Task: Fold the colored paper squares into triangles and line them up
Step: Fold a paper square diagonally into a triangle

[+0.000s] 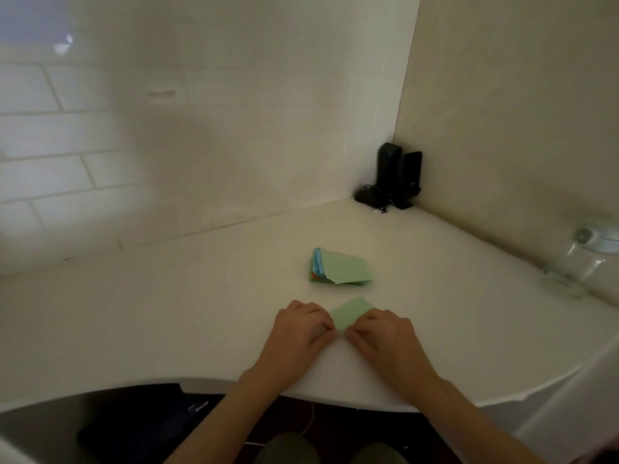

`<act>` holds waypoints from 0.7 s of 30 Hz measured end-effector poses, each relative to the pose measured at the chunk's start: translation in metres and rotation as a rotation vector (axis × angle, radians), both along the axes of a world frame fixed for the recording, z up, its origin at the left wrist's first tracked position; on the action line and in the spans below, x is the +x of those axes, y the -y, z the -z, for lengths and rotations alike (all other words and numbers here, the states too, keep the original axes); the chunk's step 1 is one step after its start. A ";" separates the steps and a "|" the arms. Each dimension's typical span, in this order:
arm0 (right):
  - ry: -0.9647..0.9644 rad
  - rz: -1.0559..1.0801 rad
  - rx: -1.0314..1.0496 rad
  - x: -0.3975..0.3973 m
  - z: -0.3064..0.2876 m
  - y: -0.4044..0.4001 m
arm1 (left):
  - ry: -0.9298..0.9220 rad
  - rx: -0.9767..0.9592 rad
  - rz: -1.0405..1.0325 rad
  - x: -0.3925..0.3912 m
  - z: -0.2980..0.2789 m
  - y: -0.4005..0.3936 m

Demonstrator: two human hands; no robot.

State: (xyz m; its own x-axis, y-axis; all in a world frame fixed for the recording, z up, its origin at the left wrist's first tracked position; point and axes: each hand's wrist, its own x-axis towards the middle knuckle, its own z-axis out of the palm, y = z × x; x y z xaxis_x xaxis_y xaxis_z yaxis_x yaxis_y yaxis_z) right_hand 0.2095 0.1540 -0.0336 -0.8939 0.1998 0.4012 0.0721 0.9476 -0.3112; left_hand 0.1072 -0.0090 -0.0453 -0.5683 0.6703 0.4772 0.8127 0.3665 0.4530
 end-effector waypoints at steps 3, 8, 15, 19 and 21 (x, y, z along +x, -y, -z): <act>0.009 -0.001 -0.128 -0.007 0.001 -0.003 | 0.047 0.053 -0.079 0.001 -0.002 -0.008; -0.064 0.028 -0.250 -0.011 0.002 0.001 | 0.111 0.058 -0.140 0.003 -0.005 -0.016; 0.003 0.026 -0.373 -0.012 -0.004 -0.002 | 0.256 0.045 -0.098 -0.005 -0.009 -0.015; 0.016 -0.006 -0.442 -0.005 -0.009 -0.009 | 0.323 0.077 -0.062 -0.006 -0.016 -0.009; 0.023 -0.018 -0.418 -0.004 -0.010 -0.009 | 0.330 0.077 -0.040 -0.004 -0.020 -0.006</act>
